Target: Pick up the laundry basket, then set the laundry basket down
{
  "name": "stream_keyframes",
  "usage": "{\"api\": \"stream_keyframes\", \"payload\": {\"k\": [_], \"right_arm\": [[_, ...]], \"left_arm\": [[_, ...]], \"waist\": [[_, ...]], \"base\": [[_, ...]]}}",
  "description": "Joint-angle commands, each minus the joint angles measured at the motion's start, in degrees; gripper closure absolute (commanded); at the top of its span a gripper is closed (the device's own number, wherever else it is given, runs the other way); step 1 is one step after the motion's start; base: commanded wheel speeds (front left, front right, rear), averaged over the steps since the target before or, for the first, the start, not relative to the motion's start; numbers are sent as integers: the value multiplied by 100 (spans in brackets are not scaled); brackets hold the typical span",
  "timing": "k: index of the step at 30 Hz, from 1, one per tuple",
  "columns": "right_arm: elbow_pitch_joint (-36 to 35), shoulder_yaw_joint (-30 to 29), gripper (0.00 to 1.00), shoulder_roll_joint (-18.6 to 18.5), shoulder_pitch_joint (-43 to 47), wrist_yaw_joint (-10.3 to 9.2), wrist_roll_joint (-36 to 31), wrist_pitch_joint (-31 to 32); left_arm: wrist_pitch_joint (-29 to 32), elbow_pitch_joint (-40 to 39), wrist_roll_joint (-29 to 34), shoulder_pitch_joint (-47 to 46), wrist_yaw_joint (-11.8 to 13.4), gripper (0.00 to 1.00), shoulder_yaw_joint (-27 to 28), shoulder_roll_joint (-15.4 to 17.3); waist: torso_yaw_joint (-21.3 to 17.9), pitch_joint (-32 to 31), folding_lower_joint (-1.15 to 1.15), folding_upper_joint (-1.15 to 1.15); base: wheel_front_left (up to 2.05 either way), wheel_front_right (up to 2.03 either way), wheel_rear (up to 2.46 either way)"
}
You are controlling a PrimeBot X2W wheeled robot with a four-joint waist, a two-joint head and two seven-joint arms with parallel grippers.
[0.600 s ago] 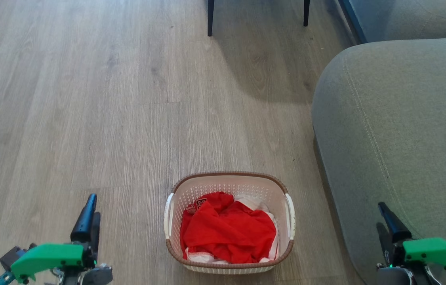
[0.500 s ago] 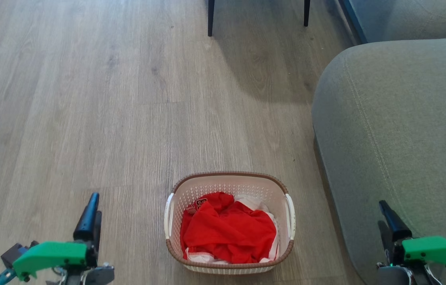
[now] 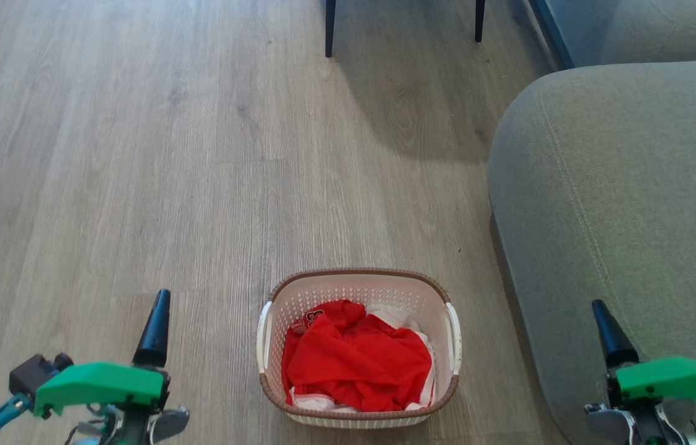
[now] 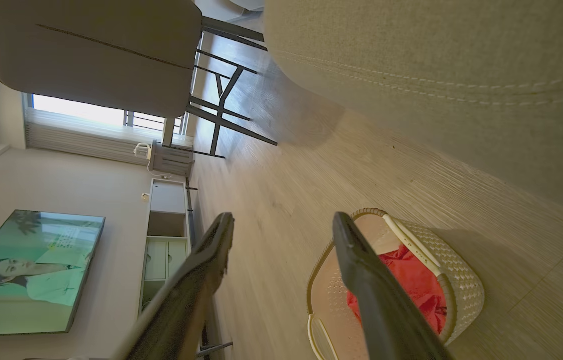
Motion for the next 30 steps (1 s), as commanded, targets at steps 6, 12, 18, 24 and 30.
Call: {"api": "stream_keyframes", "payload": {"k": [6, 12, 18, 24, 30], "right_arm": [[-362, 142, 0, -57, -215, -3, -623, -167], [-484, 264, 0, -62, -203, -4, -1220, -268], [-615, 364, 0, -68, -179, -4, -1845, -386], [-689, 443, 0, -71, -155, -4, -2238, -469], [-701, 572, 0, -76, -109, -5, -2737, -570]], "left_arm": [[-152, -379, 751, -313, 118, 0, -51, 36], [-254, -455, 1444, -306, 176, 0, -161, 38], [-374, -513, 2209, -279, 262, 0, -284, 83], [-458, -533, 2684, -236, 377, 0, -393, 160], [-561, -505, 3153, -167, 501, 0, -538, 253]], "waist": [[4, -8, 0, 0], [8, -13, 0, 0], [9, -25, 0, 0], [5, -42, 0, 0], [9, -72, 0, 0]], "base": [[0, 0, 0], [0, 0, 0], [0, 0, 0], [0, 0, 0], [0, 0, 0]]}}
